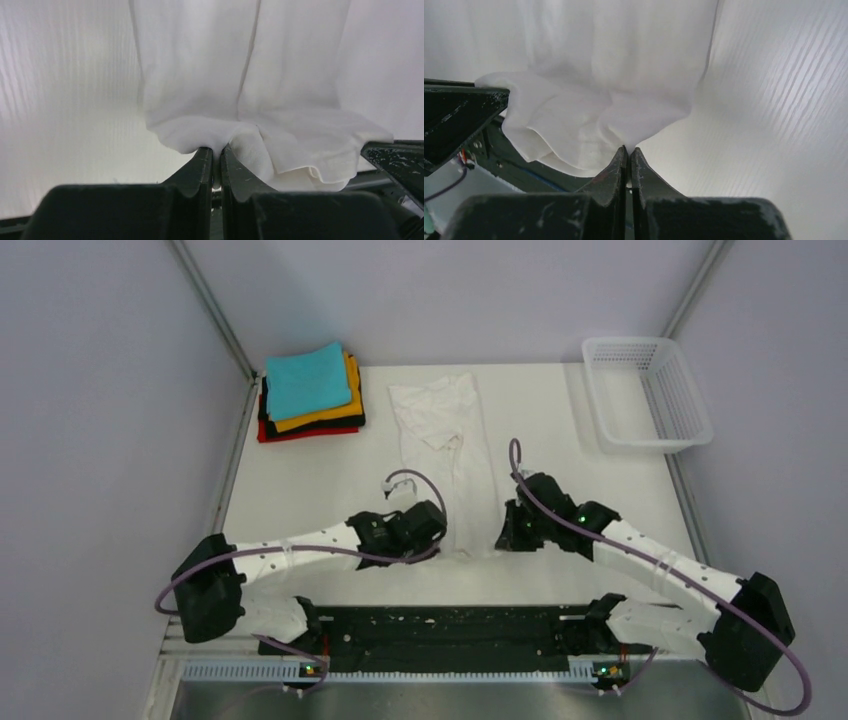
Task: Fold and stack the t-shirts
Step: Fold the folded rectangular tshirt in 1/3 of the way
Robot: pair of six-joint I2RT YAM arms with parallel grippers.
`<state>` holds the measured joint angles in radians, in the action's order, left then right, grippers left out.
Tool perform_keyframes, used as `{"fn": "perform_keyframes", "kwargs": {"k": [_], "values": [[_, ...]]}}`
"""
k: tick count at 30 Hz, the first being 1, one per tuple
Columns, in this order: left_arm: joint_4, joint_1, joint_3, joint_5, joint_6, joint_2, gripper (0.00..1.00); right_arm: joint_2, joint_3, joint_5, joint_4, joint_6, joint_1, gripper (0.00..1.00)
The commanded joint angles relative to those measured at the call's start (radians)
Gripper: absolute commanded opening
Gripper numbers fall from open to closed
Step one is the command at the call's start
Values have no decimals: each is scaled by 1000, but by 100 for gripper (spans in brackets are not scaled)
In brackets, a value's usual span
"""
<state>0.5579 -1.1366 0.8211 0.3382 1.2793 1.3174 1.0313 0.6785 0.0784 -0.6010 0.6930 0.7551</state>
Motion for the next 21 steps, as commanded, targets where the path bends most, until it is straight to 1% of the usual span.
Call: {"fn": "perform_keyframes", "kwargs": {"k": [1,6,9,12,18,21], "values": [[-64,139,104,3,-204,24,0,79,114,-31,119,-71,-76,0],[-96,286,184,-75,-328,101,0,237,249,-61,191,-133,-118,0],[-94,363,227,-95,-376,131,0,334,322,-44,224,-155,-152,0],[-127,442,247,-151,-424,163,0,420,397,-28,248,-173,-181,0],[-156,541,332,-215,-494,263,0,554,517,-40,257,-194,-227,0],[-159,580,379,-246,-517,325,0,607,556,-16,273,-198,-256,0]]}}
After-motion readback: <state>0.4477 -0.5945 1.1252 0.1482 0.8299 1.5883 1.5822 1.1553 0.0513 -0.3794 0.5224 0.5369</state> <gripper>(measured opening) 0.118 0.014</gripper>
